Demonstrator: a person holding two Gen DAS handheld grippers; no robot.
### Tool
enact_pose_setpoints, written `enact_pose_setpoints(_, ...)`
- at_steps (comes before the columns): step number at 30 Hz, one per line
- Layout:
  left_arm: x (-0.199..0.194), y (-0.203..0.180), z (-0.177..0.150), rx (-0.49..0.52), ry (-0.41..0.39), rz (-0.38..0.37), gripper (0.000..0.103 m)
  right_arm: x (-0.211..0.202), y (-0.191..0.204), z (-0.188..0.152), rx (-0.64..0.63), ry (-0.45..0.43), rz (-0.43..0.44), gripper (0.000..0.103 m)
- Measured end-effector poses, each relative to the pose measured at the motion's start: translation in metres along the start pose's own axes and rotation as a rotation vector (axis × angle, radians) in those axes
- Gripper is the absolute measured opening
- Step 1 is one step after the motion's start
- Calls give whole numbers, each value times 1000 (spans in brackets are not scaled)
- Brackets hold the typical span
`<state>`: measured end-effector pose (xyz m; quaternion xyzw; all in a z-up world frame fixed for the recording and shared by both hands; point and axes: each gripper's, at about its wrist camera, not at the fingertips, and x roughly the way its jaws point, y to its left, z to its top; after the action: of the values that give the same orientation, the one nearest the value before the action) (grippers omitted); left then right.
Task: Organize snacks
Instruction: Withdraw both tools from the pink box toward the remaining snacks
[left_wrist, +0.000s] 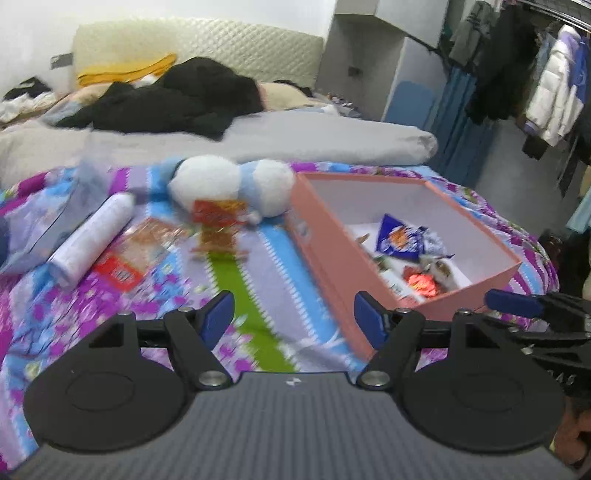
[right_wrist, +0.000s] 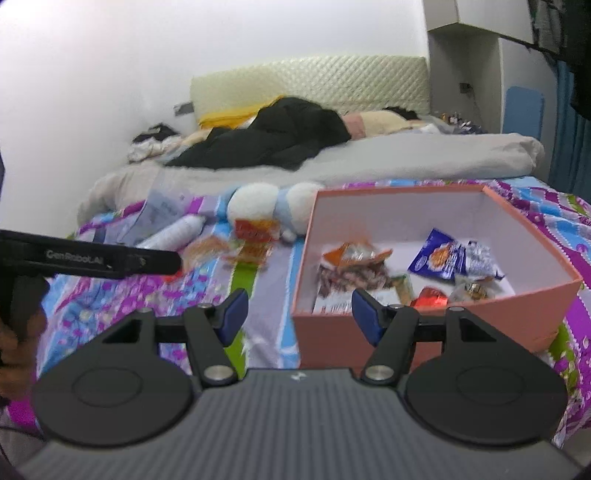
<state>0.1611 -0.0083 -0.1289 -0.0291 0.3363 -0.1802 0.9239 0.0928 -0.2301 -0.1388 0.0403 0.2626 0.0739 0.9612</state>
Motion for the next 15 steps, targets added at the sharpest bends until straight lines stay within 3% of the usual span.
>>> enact_pose_setpoints(7,-21,36,-31,-60,16,66,76,-7,9,-20,-24,46,37,64)
enact_pose_setpoints(15,-9,77,-39,-108,3,130,76,13,43,-20,-84,80,103,64)
